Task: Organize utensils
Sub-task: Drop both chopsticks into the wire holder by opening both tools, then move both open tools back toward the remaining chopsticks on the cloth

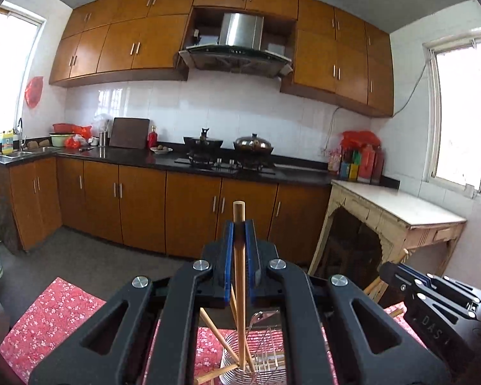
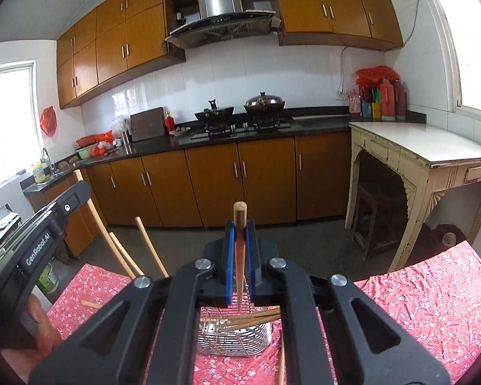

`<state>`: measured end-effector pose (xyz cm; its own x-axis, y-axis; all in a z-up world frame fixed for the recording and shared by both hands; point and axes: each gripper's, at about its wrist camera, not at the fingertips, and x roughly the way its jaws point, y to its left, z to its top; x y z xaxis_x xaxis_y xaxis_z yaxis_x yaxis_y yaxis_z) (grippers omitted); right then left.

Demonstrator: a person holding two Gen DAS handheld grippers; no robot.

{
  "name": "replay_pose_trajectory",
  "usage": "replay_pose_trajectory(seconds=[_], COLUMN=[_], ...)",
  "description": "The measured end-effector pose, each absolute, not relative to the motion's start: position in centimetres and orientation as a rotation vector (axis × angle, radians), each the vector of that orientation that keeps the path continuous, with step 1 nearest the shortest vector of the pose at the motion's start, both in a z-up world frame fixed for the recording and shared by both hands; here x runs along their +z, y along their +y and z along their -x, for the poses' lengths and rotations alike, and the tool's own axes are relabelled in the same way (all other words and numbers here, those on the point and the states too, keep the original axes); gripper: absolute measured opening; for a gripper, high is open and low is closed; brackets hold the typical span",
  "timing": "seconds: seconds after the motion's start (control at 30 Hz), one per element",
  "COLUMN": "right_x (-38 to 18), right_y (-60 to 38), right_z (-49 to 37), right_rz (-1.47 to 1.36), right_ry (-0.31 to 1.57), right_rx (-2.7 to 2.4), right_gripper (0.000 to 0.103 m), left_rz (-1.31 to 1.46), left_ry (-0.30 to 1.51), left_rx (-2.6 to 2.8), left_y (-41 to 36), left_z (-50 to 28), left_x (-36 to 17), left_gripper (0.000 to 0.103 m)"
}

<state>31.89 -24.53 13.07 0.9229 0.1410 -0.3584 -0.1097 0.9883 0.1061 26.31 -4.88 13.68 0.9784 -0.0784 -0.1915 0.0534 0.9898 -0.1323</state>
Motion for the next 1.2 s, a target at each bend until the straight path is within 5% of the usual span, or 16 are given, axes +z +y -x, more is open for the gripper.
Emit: replay_pose_trajectory(seconds=[0.47,0.53,0.6,0.67,1.2], right_x=[11.9,12.1,12.4,12.7,13.2], right_y=[-24.5,-24.6,-24.8,-25.0,-27.3], right_z=[-33.0,-32.7,-32.3,-31.9,-27.0], right_rz=[-0.085,-0.085,-0.095,-0.094,-0.105], right_ry=[0.410,0.398,0.382,0.374,0.343], right_rx=[0.119,0.107,0.096,0.094,0.045], right_gripper=[0.009,0.022,0.032,0.033,0.036], left_rz=[0.118,0.121,0.124,0.127,0.125], left_ry=[0.245,0.242,0.237,0.223,0.190], left_rx=[-0.068,-0.066,-0.061,-0.049,-0.013], left_y=[-5.1,-4.9,-4.7,-4.5,-1.9], left_z=[-27.2,-26.9,-26.7,-26.3,-22.3], left_x=[13.9,14.2,14.3,14.5,16.0], left_gripper=[0.008,0.011,0.037,0.045,0.052])
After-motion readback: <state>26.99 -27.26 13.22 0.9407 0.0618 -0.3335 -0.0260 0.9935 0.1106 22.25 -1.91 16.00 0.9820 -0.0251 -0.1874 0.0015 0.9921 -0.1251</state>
